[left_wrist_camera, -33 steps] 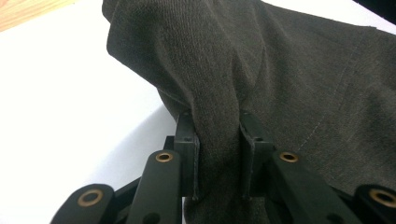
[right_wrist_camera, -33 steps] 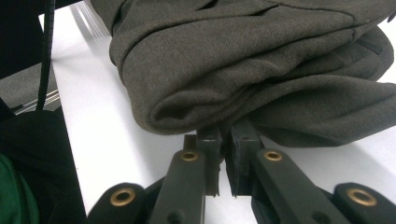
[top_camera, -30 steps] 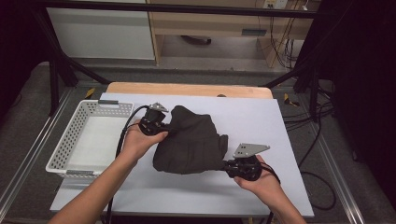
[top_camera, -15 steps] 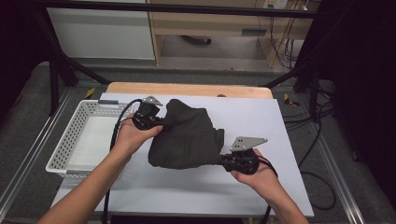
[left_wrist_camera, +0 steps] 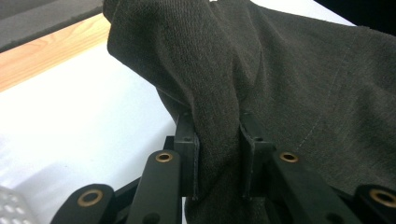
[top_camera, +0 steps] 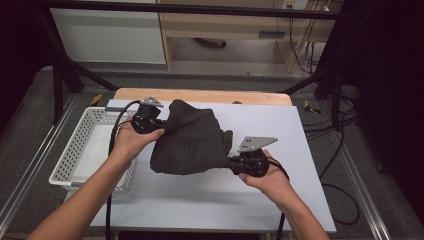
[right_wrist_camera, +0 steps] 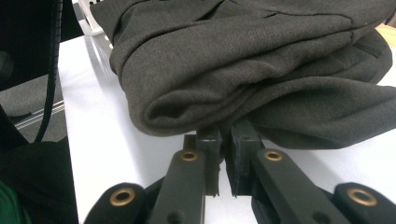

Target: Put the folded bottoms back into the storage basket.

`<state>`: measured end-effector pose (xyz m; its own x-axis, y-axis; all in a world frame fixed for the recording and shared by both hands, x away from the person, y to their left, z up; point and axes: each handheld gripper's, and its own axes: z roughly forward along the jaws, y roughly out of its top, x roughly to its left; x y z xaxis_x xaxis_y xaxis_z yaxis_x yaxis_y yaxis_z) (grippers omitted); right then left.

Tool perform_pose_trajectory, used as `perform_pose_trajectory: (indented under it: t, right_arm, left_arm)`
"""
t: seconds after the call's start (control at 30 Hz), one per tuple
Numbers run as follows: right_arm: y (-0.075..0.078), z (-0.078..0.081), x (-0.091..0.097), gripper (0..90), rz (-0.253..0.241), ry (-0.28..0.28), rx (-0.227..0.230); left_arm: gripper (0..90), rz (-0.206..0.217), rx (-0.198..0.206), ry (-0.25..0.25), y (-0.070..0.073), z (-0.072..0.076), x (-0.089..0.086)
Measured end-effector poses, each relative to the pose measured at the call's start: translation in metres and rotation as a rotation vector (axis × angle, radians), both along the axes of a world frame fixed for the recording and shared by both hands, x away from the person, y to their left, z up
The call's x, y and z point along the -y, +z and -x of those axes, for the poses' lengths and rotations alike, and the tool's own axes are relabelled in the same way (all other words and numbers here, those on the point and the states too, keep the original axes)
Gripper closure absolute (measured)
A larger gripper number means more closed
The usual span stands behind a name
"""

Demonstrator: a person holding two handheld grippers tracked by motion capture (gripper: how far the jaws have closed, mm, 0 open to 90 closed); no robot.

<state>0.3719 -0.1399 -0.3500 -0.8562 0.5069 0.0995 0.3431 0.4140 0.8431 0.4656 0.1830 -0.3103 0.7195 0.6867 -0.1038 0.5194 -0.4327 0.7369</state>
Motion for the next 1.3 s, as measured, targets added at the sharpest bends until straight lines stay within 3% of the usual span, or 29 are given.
perform_pose_trajectory:
  t: [0.6, 1.3]
  right_arm:
    - [0.01, -0.018, -0.035, 85.2, -0.001, 0.042, 0.006]
    - [0.015, -0.027, -0.066, 85.2, -0.029, 0.081, 0.01]
  left_arm:
    - [72.4, 0.015, 0.024, 0.05, 0.007, -0.001, -0.038]
    - [72.4, 0.022, 0.052, 0.094, 0.015, 0.004, -0.072]
